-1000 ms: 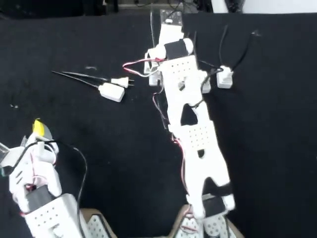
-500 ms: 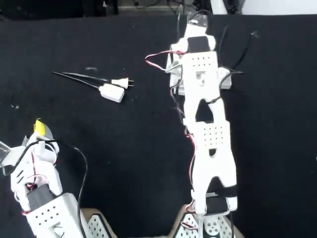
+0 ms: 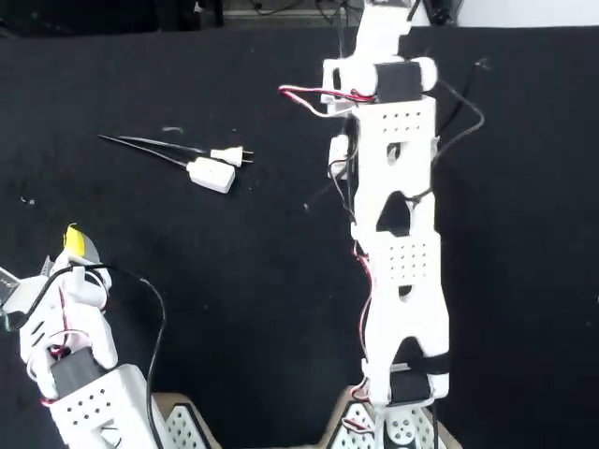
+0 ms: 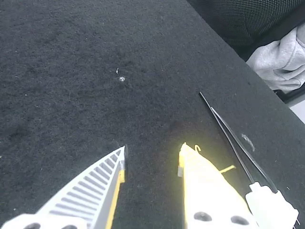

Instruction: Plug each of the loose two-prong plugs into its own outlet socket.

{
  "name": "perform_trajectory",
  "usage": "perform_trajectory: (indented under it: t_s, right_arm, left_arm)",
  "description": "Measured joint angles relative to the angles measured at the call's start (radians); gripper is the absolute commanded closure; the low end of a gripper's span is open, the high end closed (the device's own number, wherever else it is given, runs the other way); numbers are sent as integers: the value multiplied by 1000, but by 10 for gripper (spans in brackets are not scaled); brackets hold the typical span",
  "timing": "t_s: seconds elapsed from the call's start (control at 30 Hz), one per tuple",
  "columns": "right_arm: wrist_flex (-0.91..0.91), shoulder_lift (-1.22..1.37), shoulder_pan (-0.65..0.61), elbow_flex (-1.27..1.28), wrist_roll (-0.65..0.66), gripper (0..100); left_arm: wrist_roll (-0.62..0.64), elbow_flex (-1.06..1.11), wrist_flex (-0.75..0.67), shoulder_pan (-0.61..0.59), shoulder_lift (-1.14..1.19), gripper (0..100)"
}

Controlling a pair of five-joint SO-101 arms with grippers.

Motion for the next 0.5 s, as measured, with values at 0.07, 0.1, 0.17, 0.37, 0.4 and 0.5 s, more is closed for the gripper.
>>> perform_trajectory:
  t_s: [0.07,0.1,0.17,0.37,0.4,0.5]
  right_arm:
    - [0,-71,15,-2,20,988]
    - [0,-107,32,-8,29,988]
    - [0,-178,84,-18,51,988]
    - [0,-276,241,-20,100,987]
    - [0,-279,273,-21,101,987]
    - [0,-281,374,-21,101,987]
  left_arm:
    - [0,0,0,0,0,813]
    - [0,0,0,0,0,813]
    - [0,0,0,0,0,813]
    - [0,0,0,6,0,813]
    - [0,0,0,9,0,813]
    - [0,0,0,12,0,813]
